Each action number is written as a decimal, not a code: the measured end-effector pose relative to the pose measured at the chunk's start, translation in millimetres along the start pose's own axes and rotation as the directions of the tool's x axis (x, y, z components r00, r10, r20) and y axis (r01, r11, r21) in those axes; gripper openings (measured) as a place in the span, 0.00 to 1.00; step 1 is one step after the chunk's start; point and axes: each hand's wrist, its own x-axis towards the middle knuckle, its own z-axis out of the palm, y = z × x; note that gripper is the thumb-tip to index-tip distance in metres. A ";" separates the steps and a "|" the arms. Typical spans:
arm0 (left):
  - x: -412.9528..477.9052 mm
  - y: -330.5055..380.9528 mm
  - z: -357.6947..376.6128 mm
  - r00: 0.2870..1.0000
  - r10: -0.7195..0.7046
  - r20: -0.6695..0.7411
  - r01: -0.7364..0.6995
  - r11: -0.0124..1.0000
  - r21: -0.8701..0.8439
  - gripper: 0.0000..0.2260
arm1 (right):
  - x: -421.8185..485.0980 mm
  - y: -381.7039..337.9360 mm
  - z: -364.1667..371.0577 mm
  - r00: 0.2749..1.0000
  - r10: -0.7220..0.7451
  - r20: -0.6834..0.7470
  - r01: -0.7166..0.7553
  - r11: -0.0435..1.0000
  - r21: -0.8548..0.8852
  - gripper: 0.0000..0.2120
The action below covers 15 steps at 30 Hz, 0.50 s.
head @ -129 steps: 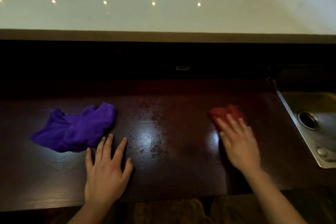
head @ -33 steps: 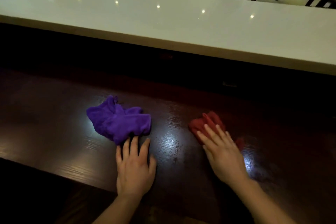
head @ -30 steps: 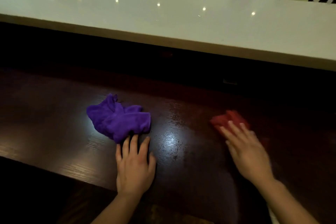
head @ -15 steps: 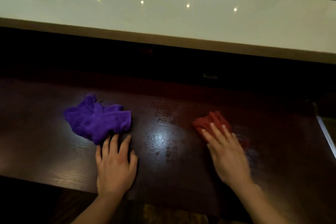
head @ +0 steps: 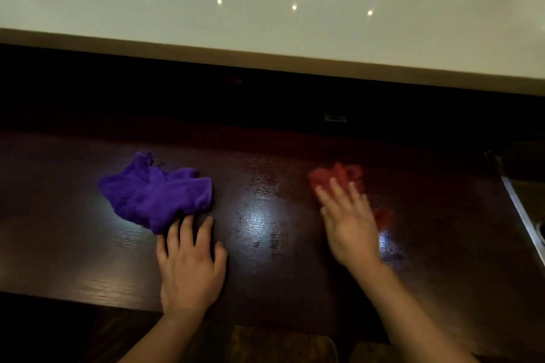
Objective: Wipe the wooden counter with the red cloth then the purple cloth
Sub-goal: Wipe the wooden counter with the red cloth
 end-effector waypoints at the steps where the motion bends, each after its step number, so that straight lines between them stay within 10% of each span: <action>1: -0.3 -0.4 -0.4 1.000 0.004 0.005 -0.004 1.000 0.001 0.25 | -19.6 -11.8 5.0 0.996 -0.088 -0.003 0.088 0.996 -0.007 0.22; 6: 0.9 -3.9 -3.4 0.997 0.025 0.069 -0.026 1.000 0.014 0.25 | -94.5 -5.4 12.4 0.953 -0.303 0.011 0.303 0.952 -0.035 0.24; 10: 1.5 -3.0 -7.7 0.994 0.040 0.104 -0.040 0.999 -0.003 0.25 | -100.9 -54.2 14.1 0.994 -0.029 -0.104 0.034 0.999 0.041 0.25; 15: 0.1 -8.0 -20.7 0.990 0.071 0.118 -0.056 0.990 -0.127 0.23 | -96.6 -145.8 38.6 0.949 -0.313 -0.046 0.315 0.948 0.039 0.27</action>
